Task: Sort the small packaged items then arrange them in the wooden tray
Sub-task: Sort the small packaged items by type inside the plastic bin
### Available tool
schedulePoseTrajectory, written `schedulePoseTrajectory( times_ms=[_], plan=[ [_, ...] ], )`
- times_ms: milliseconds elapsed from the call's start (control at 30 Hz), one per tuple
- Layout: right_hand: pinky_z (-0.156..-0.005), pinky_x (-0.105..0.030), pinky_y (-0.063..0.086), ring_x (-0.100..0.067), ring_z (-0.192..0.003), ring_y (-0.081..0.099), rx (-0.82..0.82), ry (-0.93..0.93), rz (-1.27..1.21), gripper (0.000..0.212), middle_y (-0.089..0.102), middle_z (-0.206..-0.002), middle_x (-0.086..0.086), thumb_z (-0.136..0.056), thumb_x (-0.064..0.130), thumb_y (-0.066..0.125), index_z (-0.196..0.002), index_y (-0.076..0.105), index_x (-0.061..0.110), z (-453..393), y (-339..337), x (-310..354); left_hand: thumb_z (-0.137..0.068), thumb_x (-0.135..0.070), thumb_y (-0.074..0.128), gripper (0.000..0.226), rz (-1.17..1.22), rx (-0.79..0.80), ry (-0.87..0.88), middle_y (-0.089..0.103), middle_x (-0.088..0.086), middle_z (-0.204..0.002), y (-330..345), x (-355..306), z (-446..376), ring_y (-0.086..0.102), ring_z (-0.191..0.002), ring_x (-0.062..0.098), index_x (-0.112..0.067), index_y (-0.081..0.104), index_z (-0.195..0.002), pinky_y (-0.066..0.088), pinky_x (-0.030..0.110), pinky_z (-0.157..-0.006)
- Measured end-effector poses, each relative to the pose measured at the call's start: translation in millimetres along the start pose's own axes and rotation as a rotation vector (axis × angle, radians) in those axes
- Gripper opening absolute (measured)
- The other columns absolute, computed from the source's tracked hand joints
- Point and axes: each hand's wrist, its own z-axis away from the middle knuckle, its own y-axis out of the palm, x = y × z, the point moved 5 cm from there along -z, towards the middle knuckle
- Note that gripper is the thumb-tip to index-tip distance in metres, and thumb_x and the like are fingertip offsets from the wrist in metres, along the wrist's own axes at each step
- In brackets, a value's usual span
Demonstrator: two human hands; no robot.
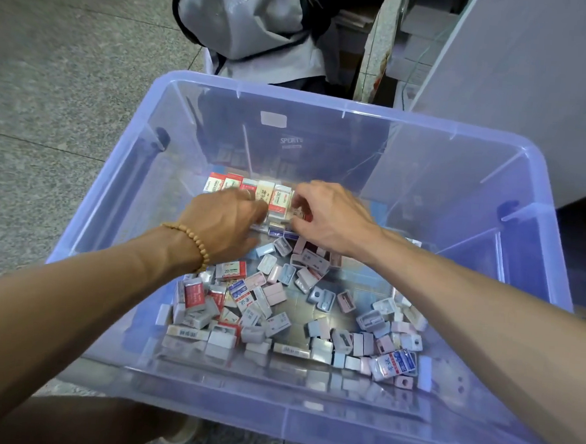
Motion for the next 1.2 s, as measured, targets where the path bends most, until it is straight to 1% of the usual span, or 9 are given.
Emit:
schedulePoseTrajectory(
  times_ms=[133,200,333,467,667,767,933,1067,1200],
  plan=[
    [-0.067,-0.029,0.041,-0.023,-0.083,0.062,0.145,0.045,0.057,0.008,0.062,-0.081,0.003,-0.086,0.018,0.063,-0.081,0.059,0.023,24,0,-12,-0.083,-0.044,0.065,0.027,-0.050,0.429,0.082,0.063,0.001,-0.101,40,-15,15,0.060,-0.091,0.023,-0.023,0.060,-0.100,0.051,0.031,-0.074],
    [-0.069,-0.031,0.048,-0.022,-0.084,0.062,0.240,0.077,0.061,0.002,0.065,-0.085,0.003,-0.088,0.019,0.064,-0.086,0.064,0.021,36,6,-17,-0.082,-0.044,0.069,0.034,-0.089,0.509,0.106,0.059,0.002,-0.104,54,-15,15,0.058,-0.095,0.023,-0.023,0.058,-0.105,0.048,0.031,-0.073],
    [-0.074,-0.030,0.043,-0.020,-0.096,0.055,0.379,0.076,0.099,0.035,0.050,-0.100,0.007,-0.091,0.018,0.066,-0.125,0.060,0.021,53,30,-22,-0.076,-0.036,0.078,0.034,-0.017,0.534,0.095,0.058,-0.001,-0.101,60,-13,12,0.054,-0.089,0.018,-0.023,0.057,-0.099,0.047,0.028,-0.072],
    [-0.073,-0.028,0.039,-0.020,-0.096,0.052,0.377,0.062,0.122,0.045,0.044,-0.103,0.004,-0.090,0.011,0.065,-0.131,0.051,0.022,57,50,-27,-0.075,-0.036,0.081,0.041,-0.007,0.631,0.123,0.056,-0.001,-0.099,63,-14,15,0.055,-0.091,0.019,-0.019,0.063,-0.108,0.048,0.028,-0.077],
    [-0.083,-0.032,0.043,-0.018,-0.094,0.048,0.357,0.053,0.101,0.017,0.053,-0.093,0.005,-0.091,0.022,0.067,-0.094,0.050,0.024,55,52,-30,-0.080,-0.026,0.079,0.033,0.053,0.640,0.102,0.048,-0.006,-0.086,66,-14,13,0.049,-0.086,0.016,-0.022,0.050,-0.096,0.041,0.024,-0.072],
    [-0.084,-0.034,0.051,-0.018,-0.094,0.055,0.405,0.080,0.051,0.023,0.057,-0.098,0.004,-0.088,0.020,0.072,-0.105,0.057,0.023,56,58,-27,-0.076,-0.021,0.082,0.035,0.107,0.672,0.078,0.051,-0.009,-0.082,68,-13,14,0.052,-0.085,0.016,-0.022,0.051,-0.093,0.042,0.025,-0.071],
    [-0.087,-0.034,0.054,-0.020,-0.097,0.059,0.447,0.050,0.138,0.033,0.061,-0.106,0.000,-0.087,0.016,0.073,-0.117,0.060,0.018,60,75,-21,-0.077,-0.020,0.081,0.042,0.121,0.734,0.068,0.059,-0.001,-0.099,69,-14,19,0.053,-0.087,0.016,-0.016,0.062,-0.114,0.044,0.023,-0.076],
    [-0.073,-0.028,0.055,-0.016,-0.084,0.059,0.468,0.068,0.165,0.023,0.059,-0.096,0.000,-0.088,0.013,0.071,-0.107,0.059,0.017,59,80,-25,-0.075,-0.024,0.083,0.035,0.125,0.742,0.082,0.058,-0.006,-0.091,67,-11,18,0.055,-0.087,0.015,-0.021,0.065,-0.105,0.047,0.024,-0.077],
    [-0.064,-0.025,0.048,-0.015,-0.081,0.057,0.476,0.091,0.175,0.019,0.059,-0.093,0.001,-0.087,0.014,0.070,-0.102,0.058,0.018,55,79,-24,-0.075,-0.023,0.083,0.032,0.138,0.703,0.084,0.050,-0.012,-0.079,60,-5,15,0.051,-0.079,0.013,-0.029,0.052,-0.080,0.042,0.023,-0.072]
  ],
)
